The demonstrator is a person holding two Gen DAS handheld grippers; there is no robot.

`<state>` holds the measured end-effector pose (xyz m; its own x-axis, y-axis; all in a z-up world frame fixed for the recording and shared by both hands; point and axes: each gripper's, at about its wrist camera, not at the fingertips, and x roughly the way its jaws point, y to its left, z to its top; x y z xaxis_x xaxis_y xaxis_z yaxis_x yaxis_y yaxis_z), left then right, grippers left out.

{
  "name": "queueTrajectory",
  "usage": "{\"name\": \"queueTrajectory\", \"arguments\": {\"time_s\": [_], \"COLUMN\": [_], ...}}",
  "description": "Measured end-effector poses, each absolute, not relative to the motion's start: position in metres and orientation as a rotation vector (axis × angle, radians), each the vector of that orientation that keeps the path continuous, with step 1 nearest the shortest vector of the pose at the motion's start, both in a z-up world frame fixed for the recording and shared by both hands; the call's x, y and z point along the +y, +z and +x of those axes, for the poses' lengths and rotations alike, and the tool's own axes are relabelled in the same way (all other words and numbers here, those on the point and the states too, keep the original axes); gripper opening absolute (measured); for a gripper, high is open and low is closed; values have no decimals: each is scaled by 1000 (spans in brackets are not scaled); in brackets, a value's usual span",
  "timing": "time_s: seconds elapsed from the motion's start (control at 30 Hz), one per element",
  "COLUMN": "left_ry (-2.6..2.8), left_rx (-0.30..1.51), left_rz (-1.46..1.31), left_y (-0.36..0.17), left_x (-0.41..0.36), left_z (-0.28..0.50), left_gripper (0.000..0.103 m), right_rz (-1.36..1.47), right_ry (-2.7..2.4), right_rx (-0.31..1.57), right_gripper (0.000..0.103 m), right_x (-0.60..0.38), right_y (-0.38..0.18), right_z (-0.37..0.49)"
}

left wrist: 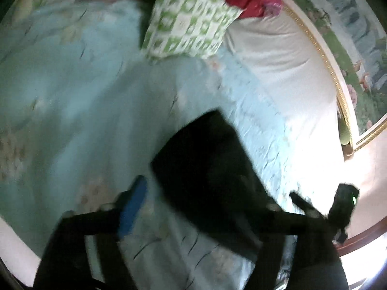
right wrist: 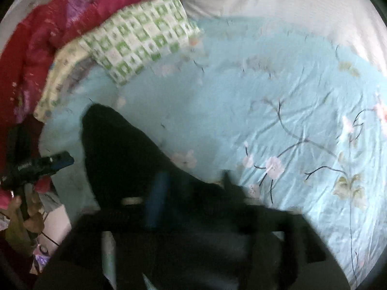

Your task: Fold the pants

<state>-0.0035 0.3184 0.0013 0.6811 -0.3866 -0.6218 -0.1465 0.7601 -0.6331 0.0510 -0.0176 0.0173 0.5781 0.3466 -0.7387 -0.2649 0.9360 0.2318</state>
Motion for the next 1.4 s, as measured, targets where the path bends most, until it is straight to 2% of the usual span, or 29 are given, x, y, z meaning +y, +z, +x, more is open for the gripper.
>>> {"name": "queueTrajectory", "arguments": {"time_s": [0.17,0.27,0.33,0.37,0.4,0.43,0.5,0.53,0.63,0.73,0.83,0.87,0.9,0.93,0.97,1.0,1.03,1.1,1.27,1.4], "left_ry": [-147,-130,-138,-135,-138,-160,-185,-199,-206,-165,-167,-159,-141,-125,-111,-106,-104,-102,-91,-77], "left_rx": [932,955,931,927,932,939,944,937,919,953,968,965,966,970,963,948,936,946,1043,1063], "left_rz": [-754,-771,-788,-778,-771,-780,-792,-782,-721,-674,-722,-705,-670,-637,-606,-594,-590,-604,-691,-739], "left_y": [-17,-31,-31,-31,-32,-34,-32,-27,-17,-33,-50,-46,-38,-32,-23,-17,-11,-9,-37,-51], "left_x": [304,300,297,296,295,294,295,295,296,303,312,311,310,308,307,307,308,309,307,308], "left_z": [44,55,61,66,70,73,72,66,44,31,28,25,22,19,14,9,5,4,23,36], "left_gripper": [80,80,74,71,54,35,31,27,24,25,31,34,43,60,67,74,76,82,82,82], "right_rz": [77,-70,-199,-264,-313,-323,-231,-170,-108,-96,-114,-104,-94,-87,-79,-62,-49,-7,147,207], "right_ry": [525,520,488,453,413,394,419,443,490,544,548,546,553,563,571,581,583,574,414,378], "right_rx": [937,982,990,989,981,969,975,985,969,1010,1075,1080,1086,1091,1091,1060,1036,1006,974,1018], "right_gripper": [72,72,72,67,59,46,24,6,6,6,11,16,19,32,52,59,65,65,65,65], "right_x": [36,71,91,97,100,98,87,82,73,82,91,92,92,92,90,85,81,63,-10,-42], "right_y": [1,-27,-47,-56,-63,-63,-56,-51,-33,-38,-62,-62,-59,-53,-46,-34,-26,-9,6,-8], "right_z": [31,27,26,27,29,30,33,34,24,15,17,17,18,18,15,13,12,16,56,94]}}
